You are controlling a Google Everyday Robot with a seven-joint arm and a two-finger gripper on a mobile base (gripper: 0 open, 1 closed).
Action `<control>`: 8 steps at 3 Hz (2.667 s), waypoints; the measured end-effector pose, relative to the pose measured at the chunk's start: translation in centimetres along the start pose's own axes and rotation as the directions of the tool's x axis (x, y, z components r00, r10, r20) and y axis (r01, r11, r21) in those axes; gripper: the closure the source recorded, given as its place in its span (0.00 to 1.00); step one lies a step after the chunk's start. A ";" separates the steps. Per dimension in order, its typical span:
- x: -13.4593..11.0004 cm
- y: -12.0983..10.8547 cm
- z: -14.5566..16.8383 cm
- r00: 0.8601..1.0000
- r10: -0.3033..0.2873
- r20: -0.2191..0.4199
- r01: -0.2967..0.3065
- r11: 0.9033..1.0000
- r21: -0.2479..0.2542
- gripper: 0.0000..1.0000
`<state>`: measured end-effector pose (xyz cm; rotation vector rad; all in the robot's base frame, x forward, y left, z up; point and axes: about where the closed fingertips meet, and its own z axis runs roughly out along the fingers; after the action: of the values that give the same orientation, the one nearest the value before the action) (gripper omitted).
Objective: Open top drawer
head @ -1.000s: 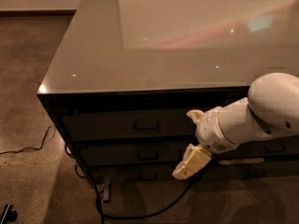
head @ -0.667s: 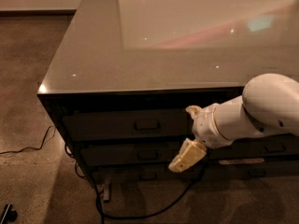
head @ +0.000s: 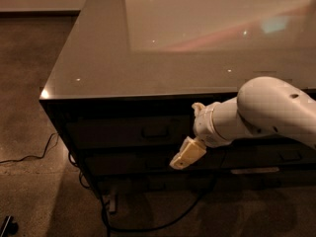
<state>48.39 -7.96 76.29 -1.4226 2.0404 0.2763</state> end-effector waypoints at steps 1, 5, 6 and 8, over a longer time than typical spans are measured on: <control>0.4 -0.4 2.6 0.997 -0.046 -0.061 0.045 0.999 -0.018 0.00; -0.5 -1.8 7.5 0.989 -0.079 -0.124 0.076 0.997 -0.030 0.00; -0.1 -1.8 9.1 0.987 -0.074 -0.140 0.069 0.997 -0.044 0.00; 0.2 -1.9 11.9 0.984 -0.078 -0.158 0.068 0.996 -0.064 0.00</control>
Offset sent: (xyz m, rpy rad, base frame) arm 0.0181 0.0101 -0.0404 -0.0881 0.0482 0.0867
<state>54.51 -2.91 67.27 -1.5980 2.1177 0.1975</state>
